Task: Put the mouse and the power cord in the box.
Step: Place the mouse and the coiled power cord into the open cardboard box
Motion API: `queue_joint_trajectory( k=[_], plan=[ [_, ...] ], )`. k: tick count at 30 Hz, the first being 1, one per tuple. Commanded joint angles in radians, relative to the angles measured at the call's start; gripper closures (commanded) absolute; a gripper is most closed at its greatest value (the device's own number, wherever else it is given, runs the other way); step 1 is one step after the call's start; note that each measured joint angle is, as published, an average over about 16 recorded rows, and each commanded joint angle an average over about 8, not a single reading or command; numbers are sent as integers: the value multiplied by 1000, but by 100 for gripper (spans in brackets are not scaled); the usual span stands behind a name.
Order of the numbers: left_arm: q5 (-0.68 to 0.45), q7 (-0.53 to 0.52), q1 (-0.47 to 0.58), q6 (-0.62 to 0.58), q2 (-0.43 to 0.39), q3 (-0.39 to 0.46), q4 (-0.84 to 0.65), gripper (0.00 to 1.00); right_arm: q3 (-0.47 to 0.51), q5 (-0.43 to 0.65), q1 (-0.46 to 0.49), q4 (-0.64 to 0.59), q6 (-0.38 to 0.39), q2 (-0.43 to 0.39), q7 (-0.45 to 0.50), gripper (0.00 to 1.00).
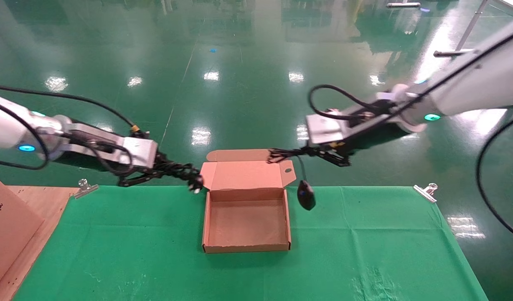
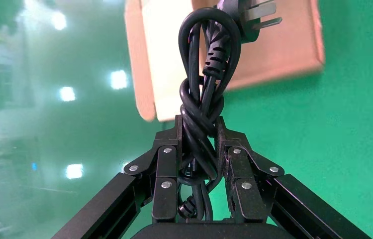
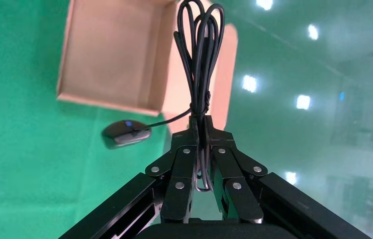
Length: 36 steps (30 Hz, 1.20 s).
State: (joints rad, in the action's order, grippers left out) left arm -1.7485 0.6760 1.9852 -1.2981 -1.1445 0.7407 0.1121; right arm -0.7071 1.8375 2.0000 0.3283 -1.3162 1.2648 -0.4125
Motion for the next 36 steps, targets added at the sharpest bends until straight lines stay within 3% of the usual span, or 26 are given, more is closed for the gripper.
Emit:
queue_joint_trajectory(
  k=[1, 11, 17, 23, 28, 32, 36],
  plan=[
    [21, 0, -6, 27, -17, -15, -8, 100, -1, 2, 4, 3, 11, 26, 14, 100],
    [91, 55, -43, 42, -68, -61, -28, 100, -8, -14, -10, -35, 50, 81, 5, 100],
    [246, 240, -164, 106, -76, -168, 0, 100, -9, -32, -3, -55, 51, 68, -10, 100],
    [346, 481, -318, 349, -145, -245, 38, 100, -2, -45, 14, -81, 28, 25, -41, 100],
    [388, 605, -450, 606, -212, -267, 91, 100, 5, -54, 35, -85, -4, -26, -67, 100],
    [422, 650, -558, 760, -230, -237, 177, 100, 10, -61, 56, -71, -32, -64, -81, 100],
    [455, 617, -624, 829, -232, -157, 240, 100, 13, -64, 68, -48, -52, -95, -86, 100]
  ],
)
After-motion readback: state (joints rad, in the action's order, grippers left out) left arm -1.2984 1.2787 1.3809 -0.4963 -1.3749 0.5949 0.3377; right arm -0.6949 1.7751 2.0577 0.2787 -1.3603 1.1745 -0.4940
